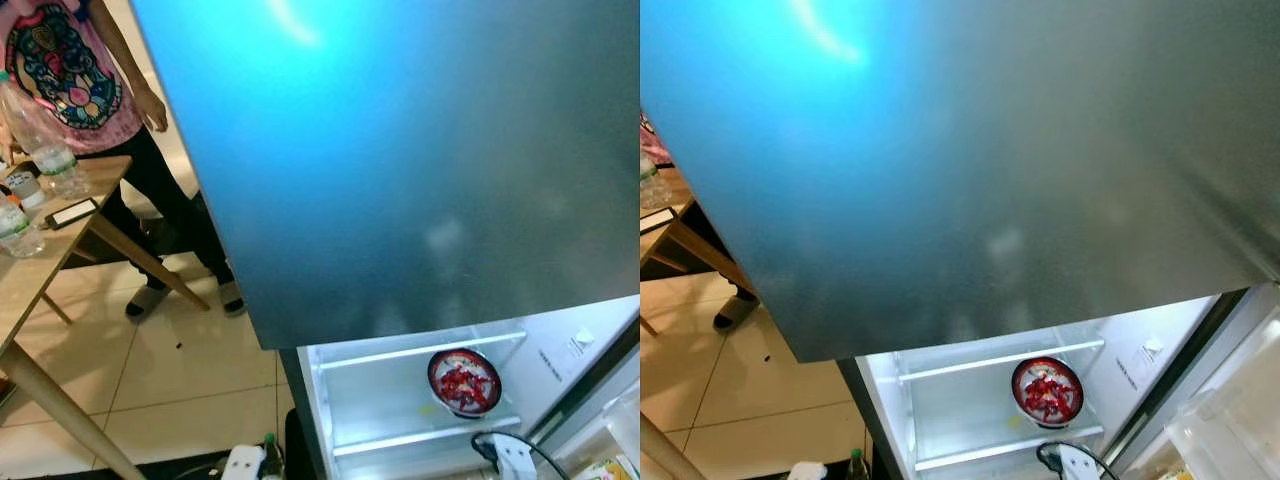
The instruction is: Restocking fridge
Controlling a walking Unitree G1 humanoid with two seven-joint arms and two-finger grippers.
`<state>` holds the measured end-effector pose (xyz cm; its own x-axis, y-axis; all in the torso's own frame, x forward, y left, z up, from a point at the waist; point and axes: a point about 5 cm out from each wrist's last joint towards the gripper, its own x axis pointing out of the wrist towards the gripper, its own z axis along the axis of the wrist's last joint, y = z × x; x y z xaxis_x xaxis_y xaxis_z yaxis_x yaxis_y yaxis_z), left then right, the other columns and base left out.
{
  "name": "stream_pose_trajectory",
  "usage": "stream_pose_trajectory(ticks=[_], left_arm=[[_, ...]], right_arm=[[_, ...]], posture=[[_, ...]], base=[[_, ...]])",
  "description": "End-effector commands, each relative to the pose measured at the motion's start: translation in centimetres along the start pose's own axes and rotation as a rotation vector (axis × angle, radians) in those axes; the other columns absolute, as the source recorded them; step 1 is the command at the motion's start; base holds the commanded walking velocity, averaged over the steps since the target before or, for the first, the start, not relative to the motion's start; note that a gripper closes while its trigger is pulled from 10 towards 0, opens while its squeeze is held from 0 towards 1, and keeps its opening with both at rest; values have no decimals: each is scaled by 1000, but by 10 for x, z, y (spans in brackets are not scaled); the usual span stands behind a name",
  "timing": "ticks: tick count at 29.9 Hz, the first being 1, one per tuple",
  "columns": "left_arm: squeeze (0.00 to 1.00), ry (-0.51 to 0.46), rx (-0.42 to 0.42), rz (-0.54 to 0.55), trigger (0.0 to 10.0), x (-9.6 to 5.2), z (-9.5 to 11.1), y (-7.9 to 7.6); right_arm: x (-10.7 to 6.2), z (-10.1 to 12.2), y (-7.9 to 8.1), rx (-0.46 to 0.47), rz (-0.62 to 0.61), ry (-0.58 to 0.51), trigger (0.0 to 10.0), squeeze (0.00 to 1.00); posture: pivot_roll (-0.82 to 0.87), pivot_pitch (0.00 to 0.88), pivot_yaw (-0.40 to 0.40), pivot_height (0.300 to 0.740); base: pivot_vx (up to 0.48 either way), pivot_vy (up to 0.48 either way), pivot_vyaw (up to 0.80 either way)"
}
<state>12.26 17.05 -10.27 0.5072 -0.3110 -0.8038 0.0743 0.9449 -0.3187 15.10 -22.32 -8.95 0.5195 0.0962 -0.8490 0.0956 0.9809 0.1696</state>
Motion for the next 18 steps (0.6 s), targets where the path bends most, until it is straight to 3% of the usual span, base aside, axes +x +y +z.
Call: stream_pose_trajectory(ticks=[1,7,12,18], left_arm=[[0,54,-41,74,10000,-8,-14,14],[0,79,-48,102,10000,-12,-19,19],[0,20,-106,138,10000,-7,-6,19],[0,12,-119,153,10000,-5,-1,18]], right_arm=[[-2,-4,-7,34,-39,15,10000,0],[-3,1,-10,41,-57,3,10000,0],[-2,7,-10,34,-68,-9,10000,0],[-1,2,-7,34,-74,10,10000,0]], posture=[[-20,0,4,740],[-21,0,-4,740],[-20,0,8,740],[-15,0,3,740]], base=[[0,0,0],[0,0,0],[0,0,0],[0,0,0]])
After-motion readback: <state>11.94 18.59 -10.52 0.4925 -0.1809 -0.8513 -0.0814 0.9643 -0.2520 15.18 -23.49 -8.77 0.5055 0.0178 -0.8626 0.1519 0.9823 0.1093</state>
